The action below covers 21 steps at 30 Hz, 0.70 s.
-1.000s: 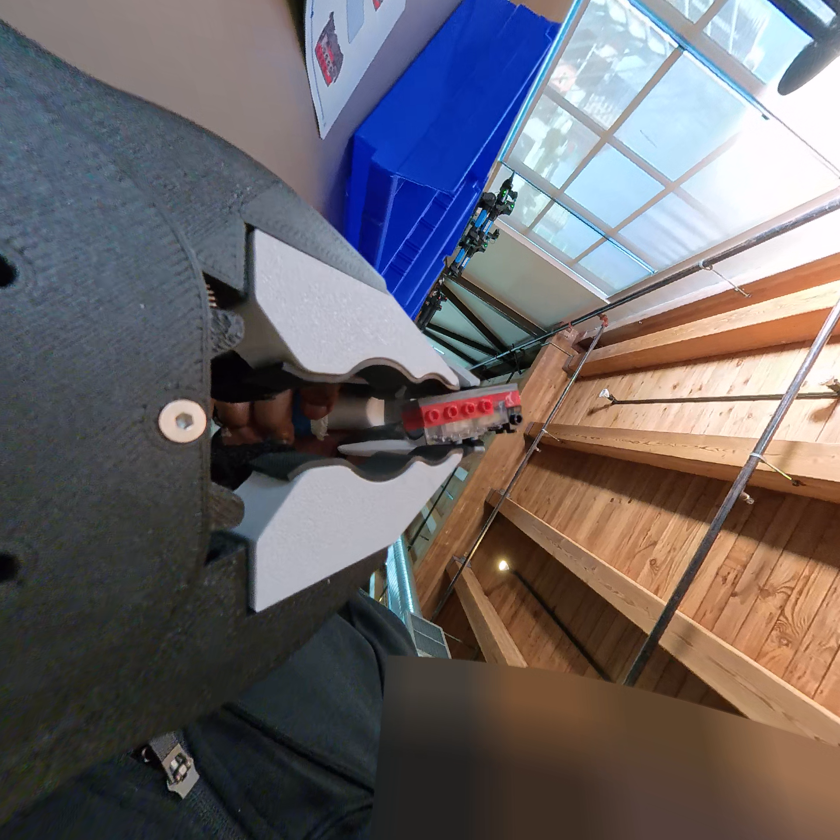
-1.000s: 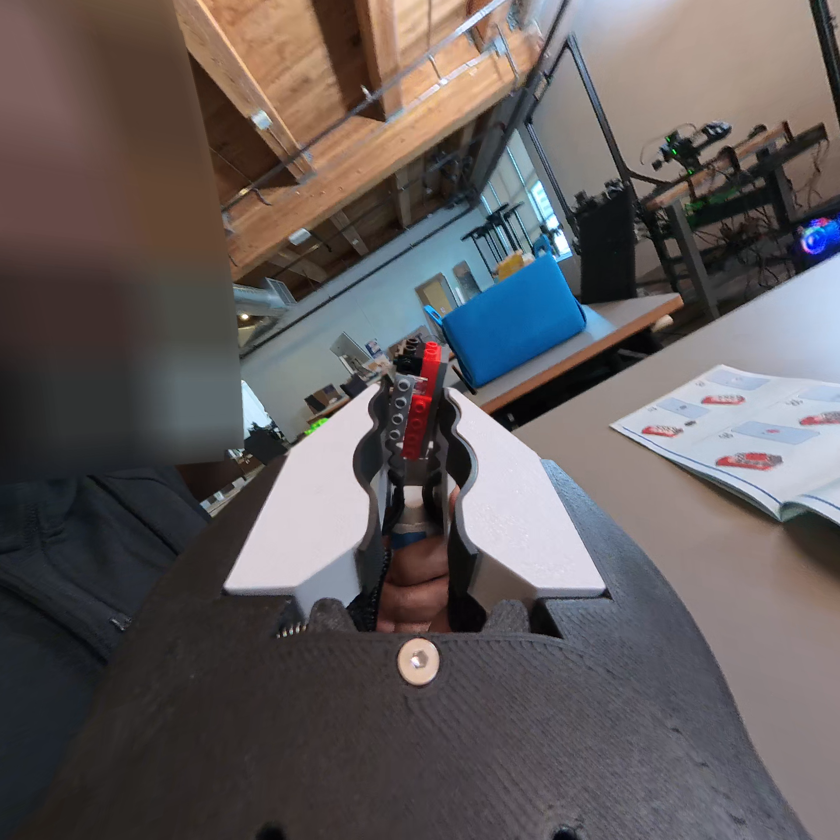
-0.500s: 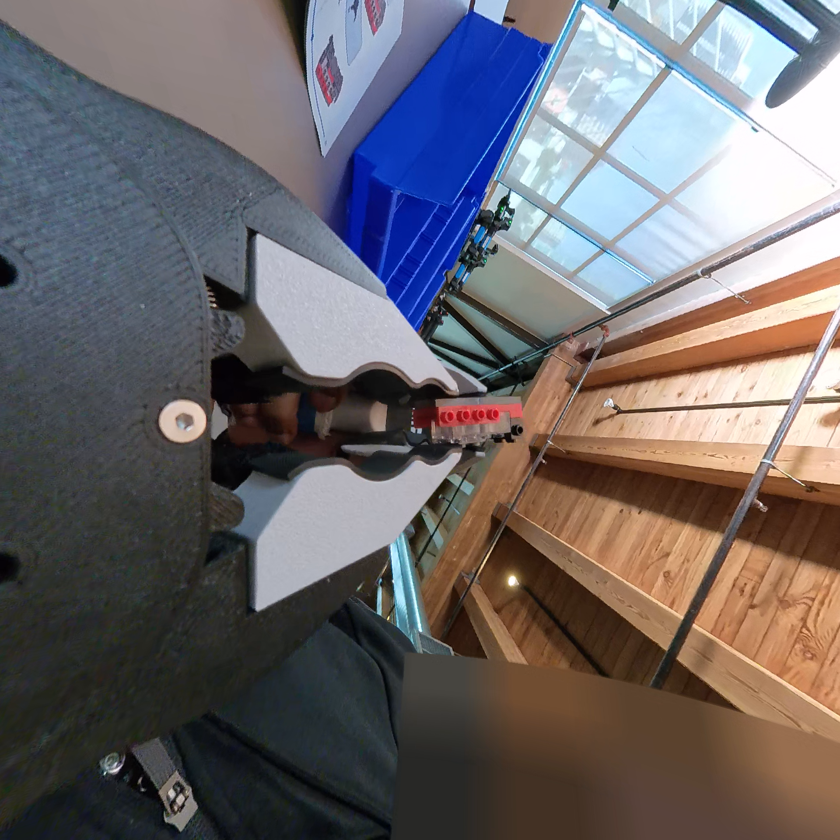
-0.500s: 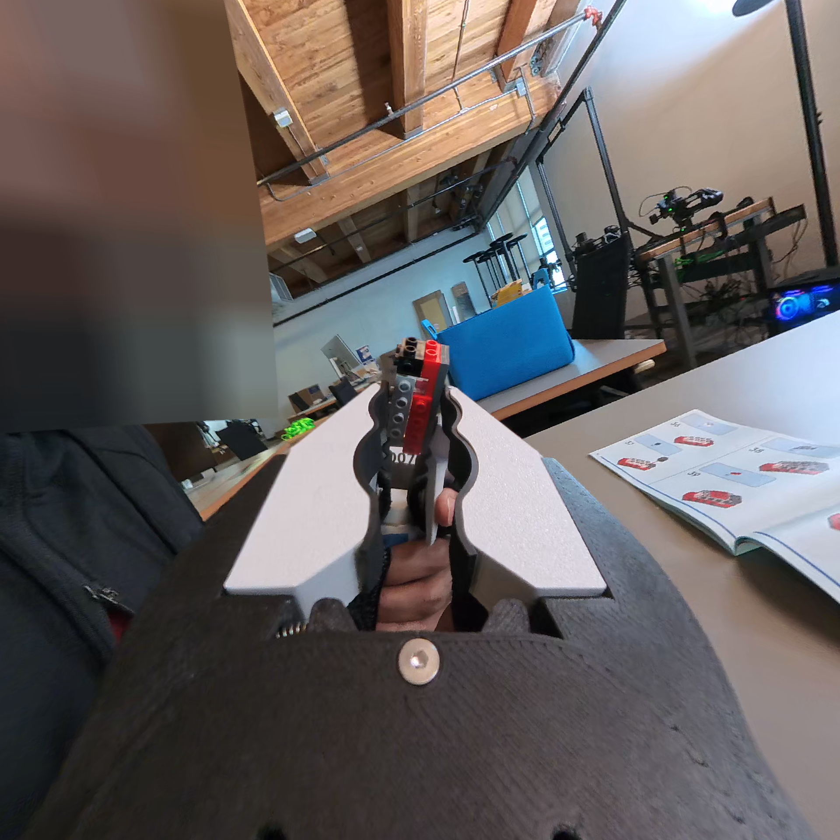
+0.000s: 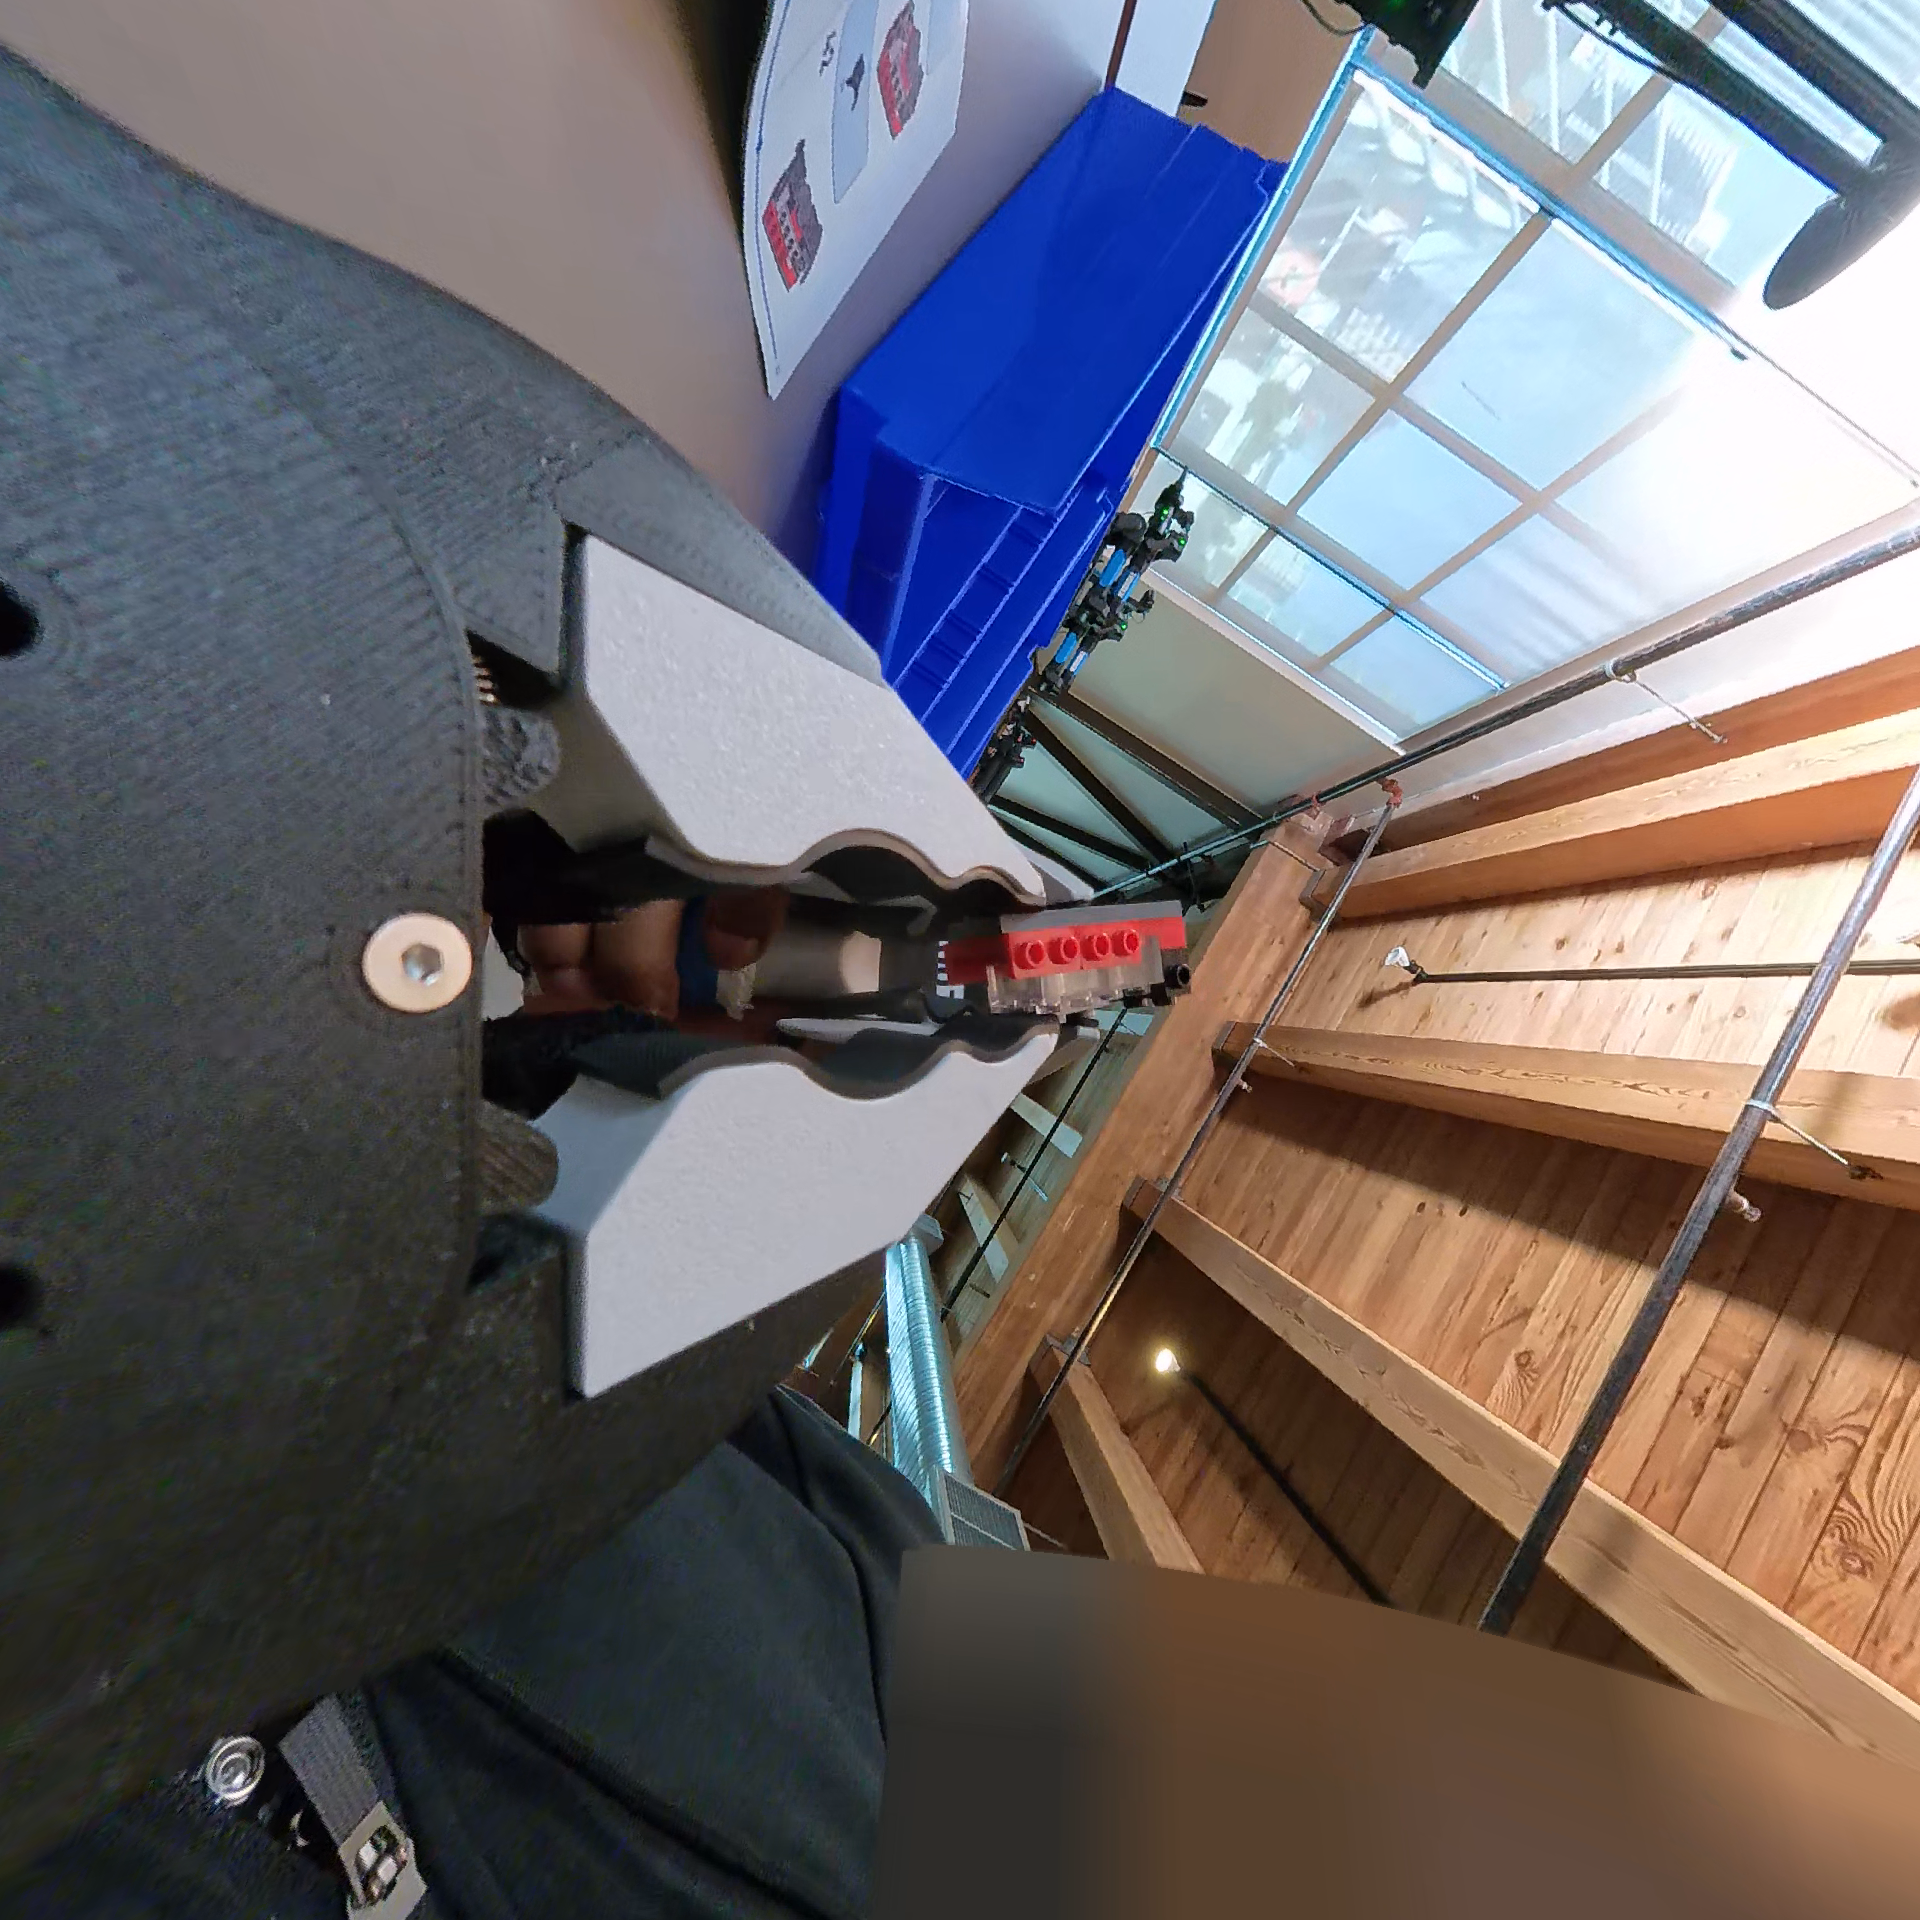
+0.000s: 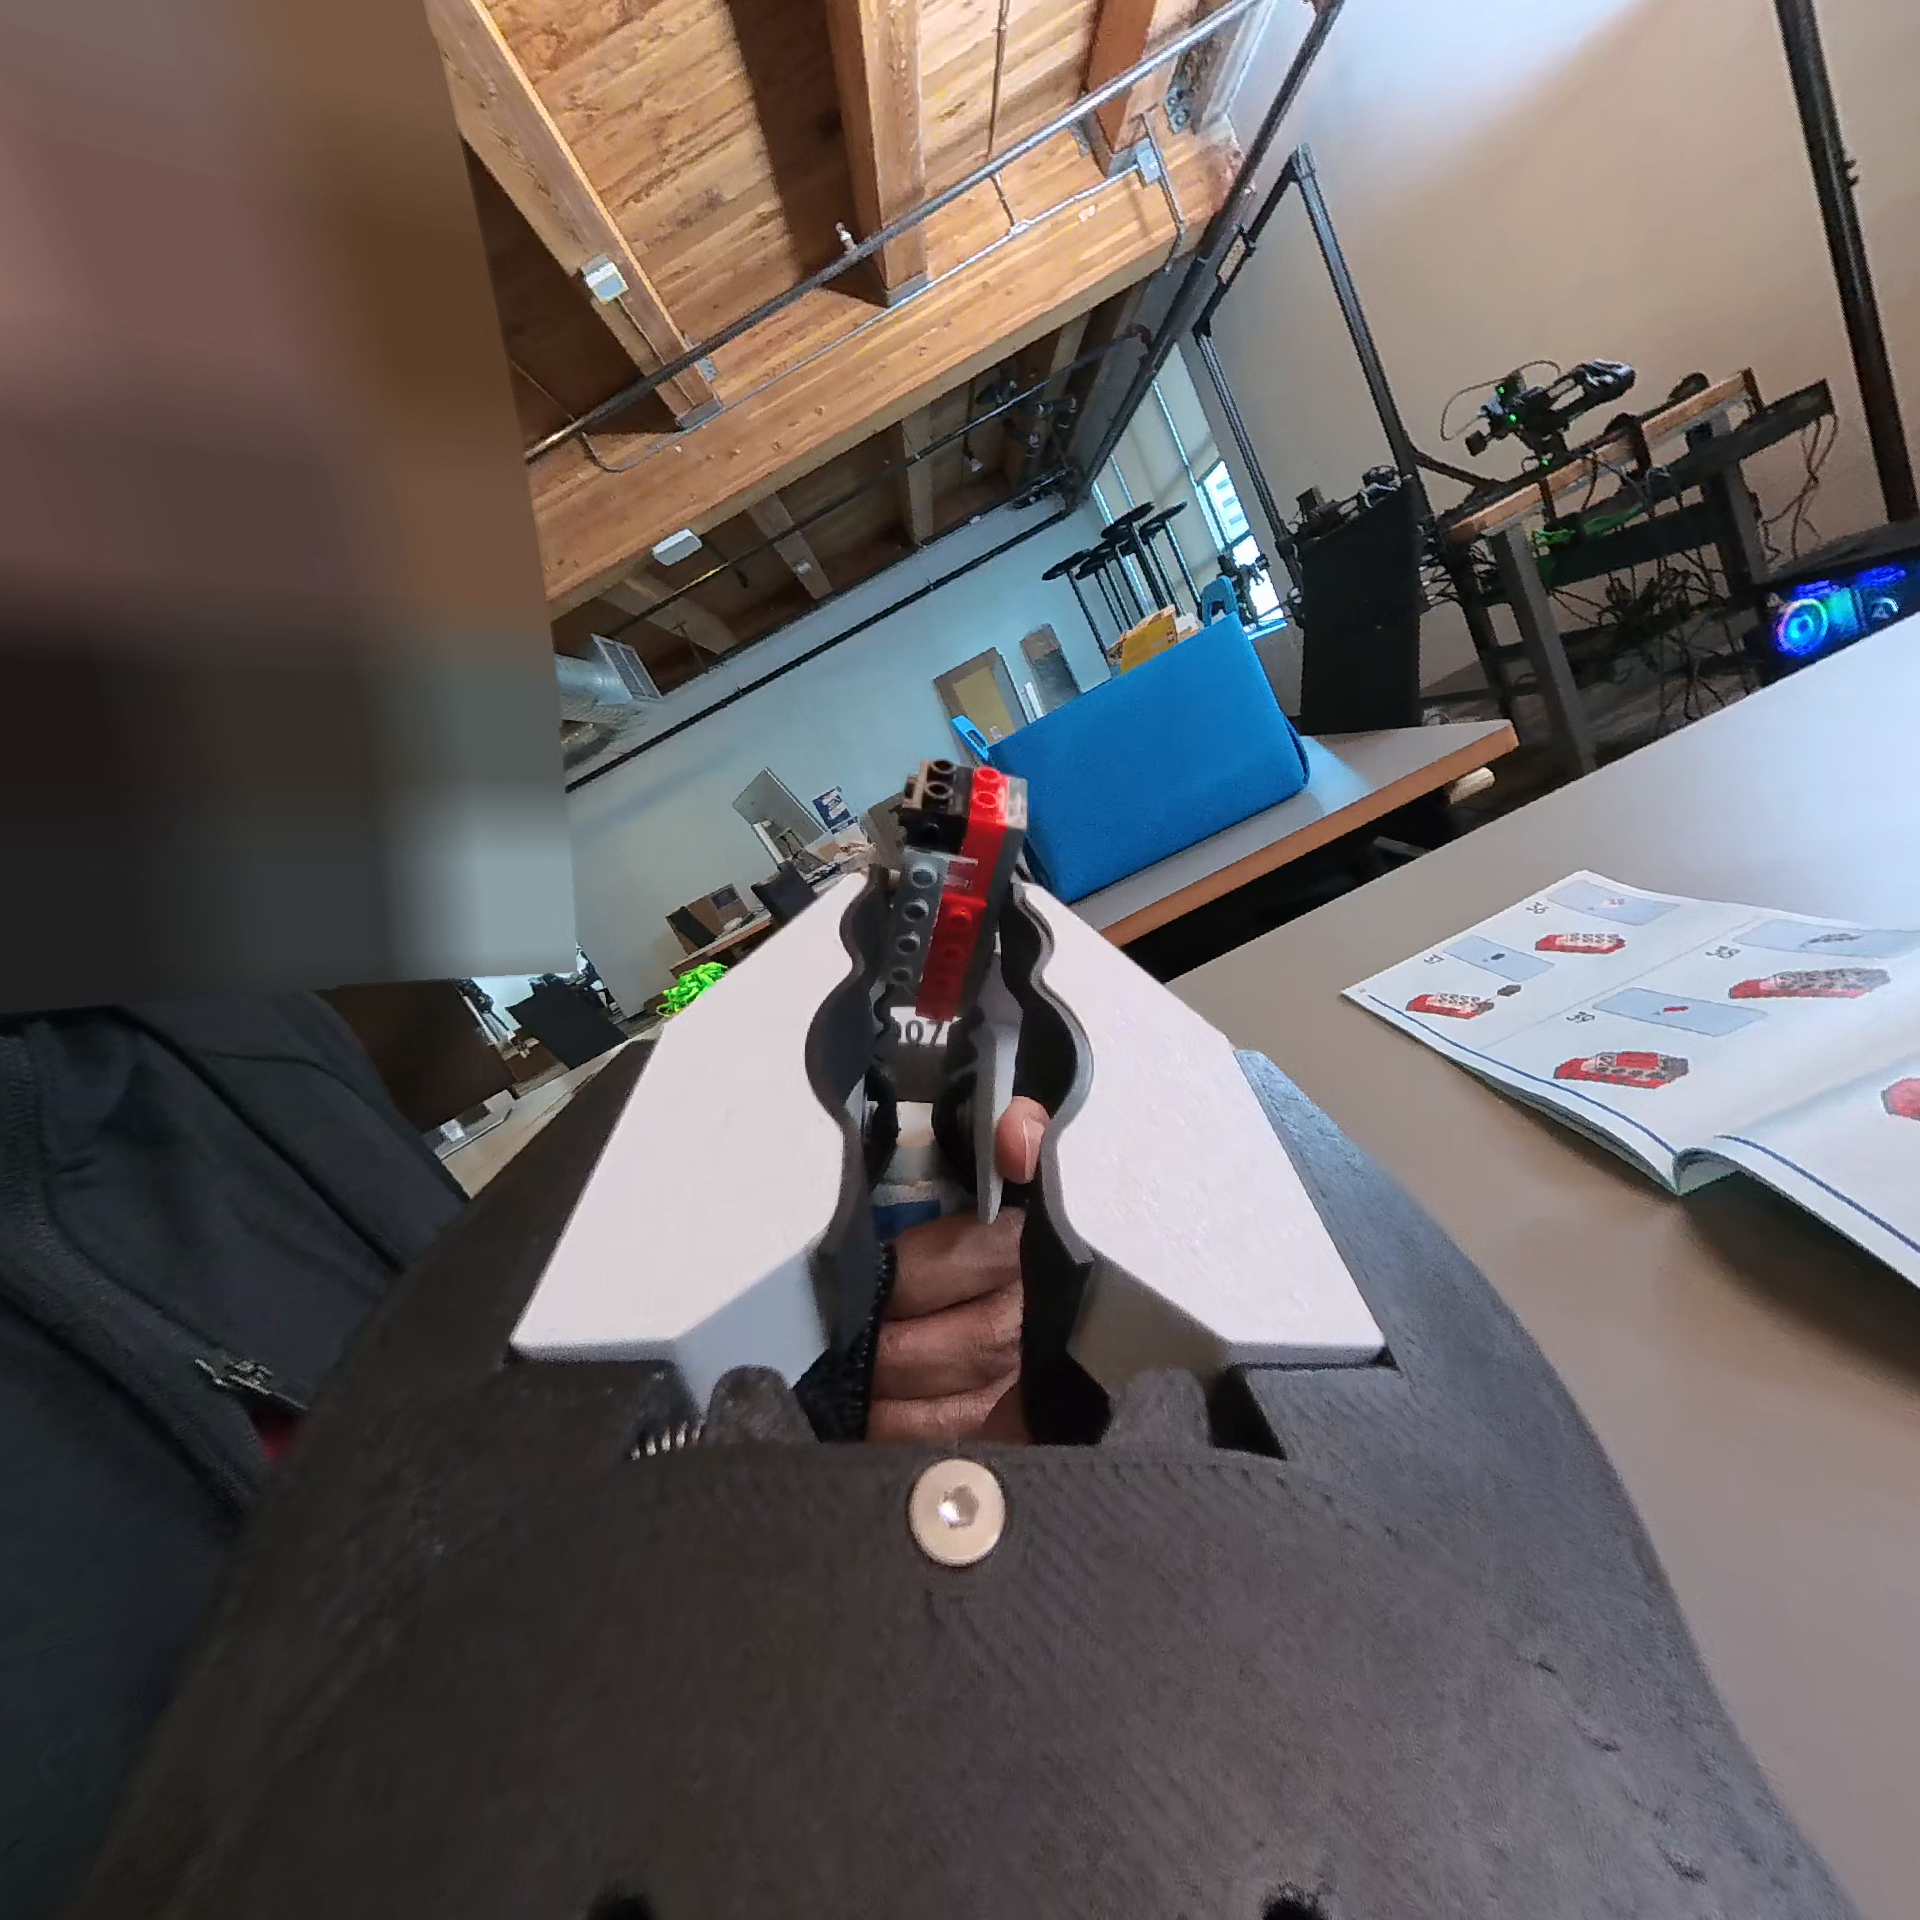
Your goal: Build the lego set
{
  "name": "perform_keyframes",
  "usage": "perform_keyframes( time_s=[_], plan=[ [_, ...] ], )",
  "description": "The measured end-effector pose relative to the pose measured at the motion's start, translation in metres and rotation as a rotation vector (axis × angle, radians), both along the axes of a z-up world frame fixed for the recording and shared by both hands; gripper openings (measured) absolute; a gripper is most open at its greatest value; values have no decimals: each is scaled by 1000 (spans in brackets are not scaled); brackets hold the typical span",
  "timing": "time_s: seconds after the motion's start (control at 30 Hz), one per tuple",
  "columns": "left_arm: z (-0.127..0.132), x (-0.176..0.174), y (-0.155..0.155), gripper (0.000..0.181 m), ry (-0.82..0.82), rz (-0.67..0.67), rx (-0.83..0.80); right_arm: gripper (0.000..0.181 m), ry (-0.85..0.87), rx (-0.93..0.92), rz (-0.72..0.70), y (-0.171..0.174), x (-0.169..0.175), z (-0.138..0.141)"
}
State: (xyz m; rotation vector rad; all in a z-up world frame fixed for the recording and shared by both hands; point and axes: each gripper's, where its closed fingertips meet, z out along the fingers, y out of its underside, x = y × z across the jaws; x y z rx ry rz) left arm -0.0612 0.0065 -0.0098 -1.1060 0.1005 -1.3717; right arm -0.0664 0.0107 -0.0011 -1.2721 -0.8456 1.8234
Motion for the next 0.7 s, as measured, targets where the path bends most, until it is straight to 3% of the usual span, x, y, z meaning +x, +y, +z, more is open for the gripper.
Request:
perform_keyframes(
  time_s=[0.2,0.37,0.53,0.7],
  plan=[
    [-9,-1,10,18,-51,-16,-89,23,-87,-6,-55,11,0,-10],
    [-24,2,23,18,-94,-15,-199,50,-172,14,-154,31,17,-23],
    [-35,17,35,18,-153,-37,-310,64,-315,273,-352,44,48,-37],
    [-49,47,51,18,-265,-83,-471,63,-440,461,-486,53,85,-47]
  ],
)
